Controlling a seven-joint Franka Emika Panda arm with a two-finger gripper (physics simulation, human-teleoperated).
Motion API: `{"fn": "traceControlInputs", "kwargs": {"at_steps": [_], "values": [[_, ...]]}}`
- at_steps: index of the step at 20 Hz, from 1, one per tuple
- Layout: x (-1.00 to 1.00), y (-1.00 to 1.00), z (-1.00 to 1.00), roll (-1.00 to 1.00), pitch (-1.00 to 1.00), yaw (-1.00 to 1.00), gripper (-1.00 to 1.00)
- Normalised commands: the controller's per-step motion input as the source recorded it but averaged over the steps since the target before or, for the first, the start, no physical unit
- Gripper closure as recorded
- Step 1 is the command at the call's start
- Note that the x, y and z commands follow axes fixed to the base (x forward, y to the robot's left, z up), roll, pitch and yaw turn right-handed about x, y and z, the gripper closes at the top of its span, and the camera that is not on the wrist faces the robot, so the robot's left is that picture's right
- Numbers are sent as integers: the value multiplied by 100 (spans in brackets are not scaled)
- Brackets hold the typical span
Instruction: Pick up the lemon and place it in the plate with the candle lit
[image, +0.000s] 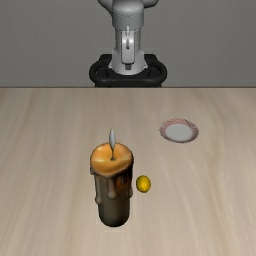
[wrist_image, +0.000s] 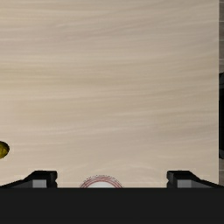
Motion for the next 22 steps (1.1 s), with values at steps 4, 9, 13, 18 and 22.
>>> {"fn": "traceControlInputs", "kwargs": {"at_steps": [4,9,13,18,22], "values": [[0,100,0,0,0,0,-100],[0,100,0,0,0,0,-100],[100,0,0,0,0,0,-100],[100,0,0,0,0,0,-100],[100,0,0,0,0,0,-100]]}}
